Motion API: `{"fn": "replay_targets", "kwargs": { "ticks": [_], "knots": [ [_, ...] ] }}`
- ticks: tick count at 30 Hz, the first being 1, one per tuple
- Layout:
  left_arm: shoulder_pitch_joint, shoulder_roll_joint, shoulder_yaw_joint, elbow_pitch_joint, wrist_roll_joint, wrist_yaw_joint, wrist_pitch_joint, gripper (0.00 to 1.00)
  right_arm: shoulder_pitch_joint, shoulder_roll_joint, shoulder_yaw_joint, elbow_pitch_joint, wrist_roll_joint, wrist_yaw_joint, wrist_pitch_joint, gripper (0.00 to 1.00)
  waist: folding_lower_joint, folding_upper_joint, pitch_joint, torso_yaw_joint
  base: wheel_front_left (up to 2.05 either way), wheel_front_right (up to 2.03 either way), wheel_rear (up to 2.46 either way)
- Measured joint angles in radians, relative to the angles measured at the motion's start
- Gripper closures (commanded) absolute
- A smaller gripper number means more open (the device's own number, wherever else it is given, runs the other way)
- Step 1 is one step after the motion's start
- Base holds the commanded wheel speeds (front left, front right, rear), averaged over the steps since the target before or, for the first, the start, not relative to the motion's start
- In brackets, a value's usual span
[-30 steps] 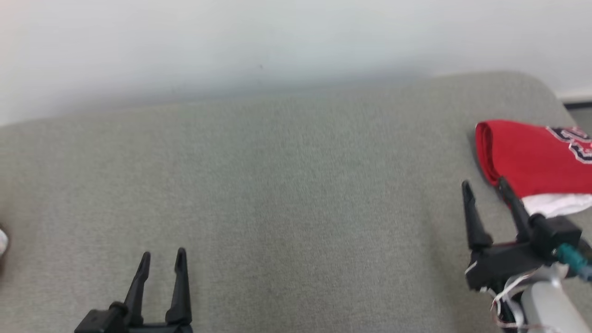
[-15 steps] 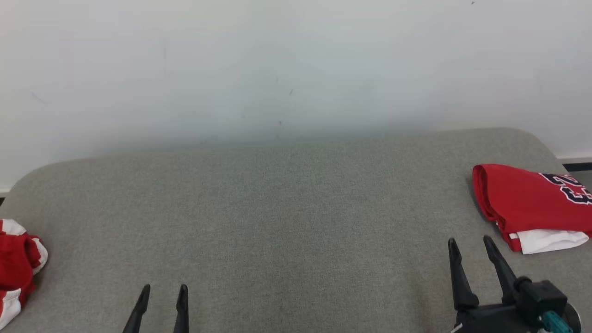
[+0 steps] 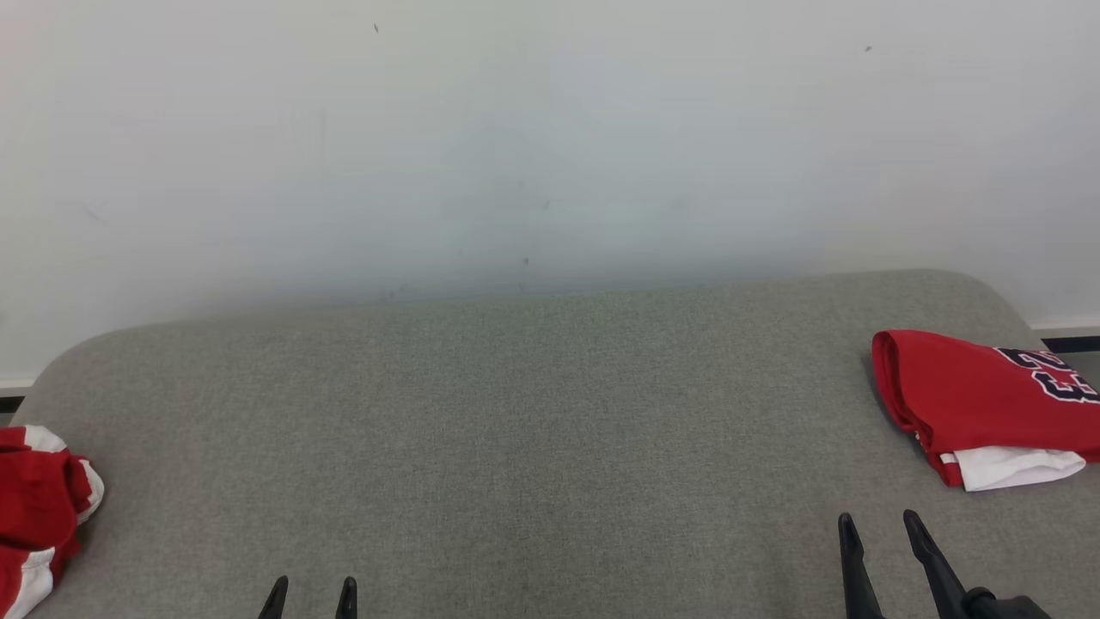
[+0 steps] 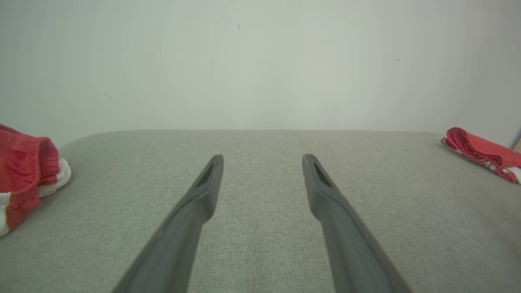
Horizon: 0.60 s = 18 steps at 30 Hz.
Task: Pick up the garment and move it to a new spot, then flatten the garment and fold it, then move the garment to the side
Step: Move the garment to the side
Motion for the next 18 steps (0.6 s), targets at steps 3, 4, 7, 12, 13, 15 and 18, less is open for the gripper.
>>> {"fn": "replay_targets", "kwargs": {
  "ticks": [3,4,7,12,13,15,18],
  "knots": [
    [0.007,0.000,0.004,-0.003,-0.001,0.000,0.000,0.00,0.014,0.002,-0.002,-0.007,-0.001,0.000,0.000,0.00,0.0001,0.0000,-0.003,-0.001,0.00,0.00,0.00],
    [0.012,-0.001,0.003,-0.003,-0.001,0.000,0.000,0.00,0.016,0.003,-0.004,-0.008,-0.001,0.000,0.000,0.00,0.0001,0.0000,-0.003,-0.002,0.00,0.00,0.00],
    [0.016,-0.002,0.003,-0.004,-0.001,0.000,0.000,0.00,0.017,0.005,-0.007,-0.012,-0.002,0.000,0.000,0.00,0.0001,0.0000,0.000,-0.002,0.00,0.00,0.00],
    [0.016,-0.002,0.001,-0.002,-0.001,-0.001,0.000,0.00,0.018,0.005,-0.011,-0.015,-0.005,0.000,0.000,0.00,0.0002,0.0000,0.004,-0.001,0.00,0.00,0.00],
    [0.016,-0.002,0.000,-0.002,-0.002,-0.001,0.000,0.00,0.018,0.005,-0.011,-0.015,-0.005,0.000,0.000,0.00,0.0002,0.0000,0.005,-0.001,0.00,0.00,0.00],
    [0.016,-0.002,-0.002,0.000,-0.003,-0.001,0.000,0.00,0.021,0.006,-0.011,-0.015,-0.007,0.000,0.000,0.00,0.0001,0.0000,0.005,0.001,0.00,0.00,0.00],
    [0.016,-0.002,-0.003,0.003,-0.004,-0.001,0.000,0.00,0.029,0.006,-0.010,-0.014,-0.007,0.000,0.000,0.00,0.0001,0.0000,0.005,0.003,0.00,0.00,0.00]
  ]
}}
